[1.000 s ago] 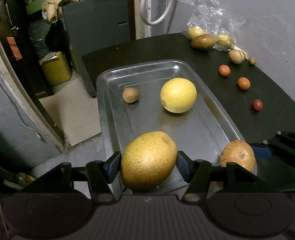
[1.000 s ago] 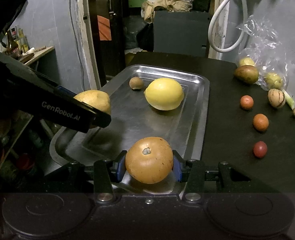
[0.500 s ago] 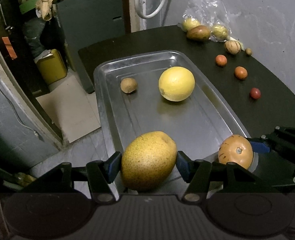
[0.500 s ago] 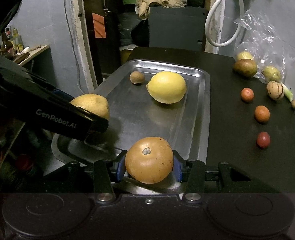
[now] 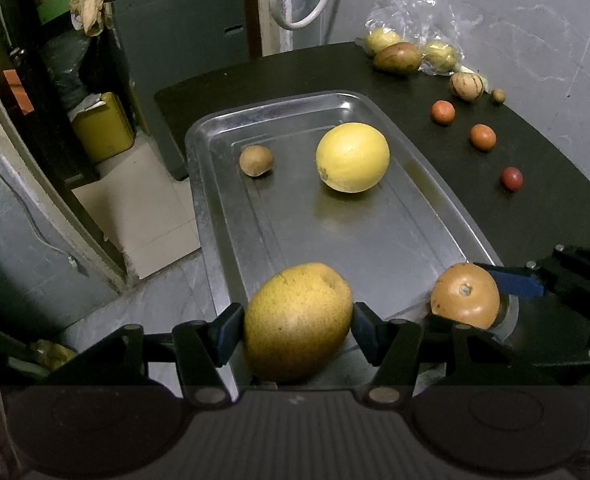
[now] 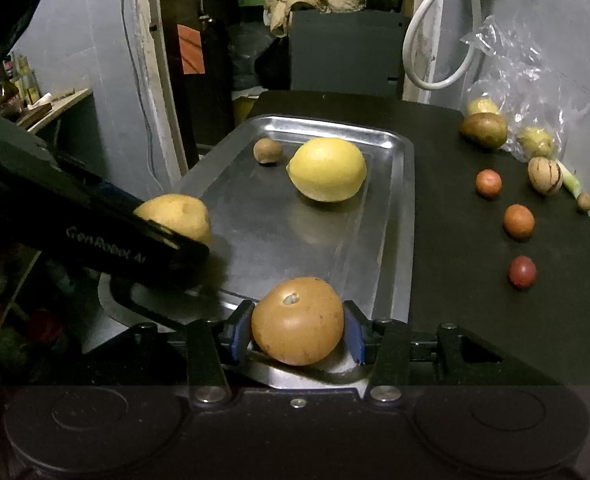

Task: Organize fruits
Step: 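Carry the pear and grapefruit over the metal tray with both tools, then open the left gripper to drop the pear while the right gripper releases the grapefruit, then move the left tool to a tangerine while the right tool moves to the small red fruit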

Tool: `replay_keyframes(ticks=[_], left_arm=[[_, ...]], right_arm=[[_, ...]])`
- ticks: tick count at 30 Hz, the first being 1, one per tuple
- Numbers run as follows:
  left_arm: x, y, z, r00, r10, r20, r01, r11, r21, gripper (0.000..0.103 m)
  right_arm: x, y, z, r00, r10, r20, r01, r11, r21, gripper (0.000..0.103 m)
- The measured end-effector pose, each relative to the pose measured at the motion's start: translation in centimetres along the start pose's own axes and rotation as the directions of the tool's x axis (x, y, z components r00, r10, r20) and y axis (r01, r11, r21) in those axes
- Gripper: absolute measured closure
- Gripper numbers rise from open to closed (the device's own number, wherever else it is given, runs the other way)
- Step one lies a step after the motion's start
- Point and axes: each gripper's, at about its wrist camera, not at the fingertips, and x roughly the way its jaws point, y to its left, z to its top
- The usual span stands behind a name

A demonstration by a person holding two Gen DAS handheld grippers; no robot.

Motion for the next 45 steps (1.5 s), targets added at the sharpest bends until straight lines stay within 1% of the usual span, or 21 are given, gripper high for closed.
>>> replay_keyframes(ticks=[6,8,10,12,14,18,24,29,34,42,45], left_arm=[[0.0,-0.2,0.1,1.000,0.010,-0.002,-0.010,1.000,-0.012,0.038],[-0.1,-0.3,0.1,1.000,0.009,0.000,-0.009,1.000,-0.017,0.037],[-0.3,-0.4,0.1,1.000,0.008,0.004,-0.008,1.000,-0.023,0.032],[-0.5,-0.6,0.0,1.000,0.015,0.009,-0.015,1.000,-0.026,0.021],[-0.8,-0.8,-0.1,1.000,0.018,0.015,-0.017,1.000,-0.026,0.019],[-1.2,-1.3,-0.2,0.999,0.030,0.017,-0.029,0.999,-0.024,0.013],[-2.2,-1.6,-0.4,0.998,0.059,0.019,-0.058,0.996,-0.066,0.004],[-3.7,-2.2,-1.3,0.997,0.079,0.025,-0.076,0.993,-0.090,0.002],[-5.3,-3.1,-2.3,0.996,0.076,0.047,-0.071,0.992,-0.106,0.001],[-6.2,-5.0,-3.0,0.996,0.074,0.038,-0.070,0.992,-0.109,0.001],[-6.4,-5.7,-3.2,0.997,0.065,0.039,-0.060,0.991,-0.123,0.001]], right_arm=[[-0.1,-0.2,-0.2,1.000,0.007,-0.002,-0.007,1.000,-0.009,0.052],[-0.3,-0.3,-0.2,1.000,0.010,0.000,-0.010,1.000,-0.011,0.049],[-0.4,-0.4,-0.3,1.000,0.016,0.004,-0.016,1.000,-0.009,0.046],[-0.6,-0.6,-0.3,1.000,0.024,0.008,-0.024,1.000,-0.006,0.042],[-0.8,-0.8,-0.2,0.999,0.033,0.012,-0.033,0.999,-0.004,0.037],[-1.3,-1.3,-0.4,0.999,0.042,0.021,-0.041,0.999,-0.007,0.029],[-2.3,-2.2,-0.8,0.998,0.057,0.032,-0.057,0.998,0.002,0.017],[-3.1,-3.1,-1.2,0.997,0.074,0.039,-0.075,0.997,0.018,0.006],[-3.8,-4.1,-1.7,0.997,0.071,0.028,-0.072,0.997,0.032,0.005],[-4.7,-6.4,-2.4,0.999,0.045,0.012,-0.046,0.997,0.060,0.004],[-4.9,-7.6,-2.7,1.000,0.030,0.010,-0.030,0.997,0.076,0.002]])
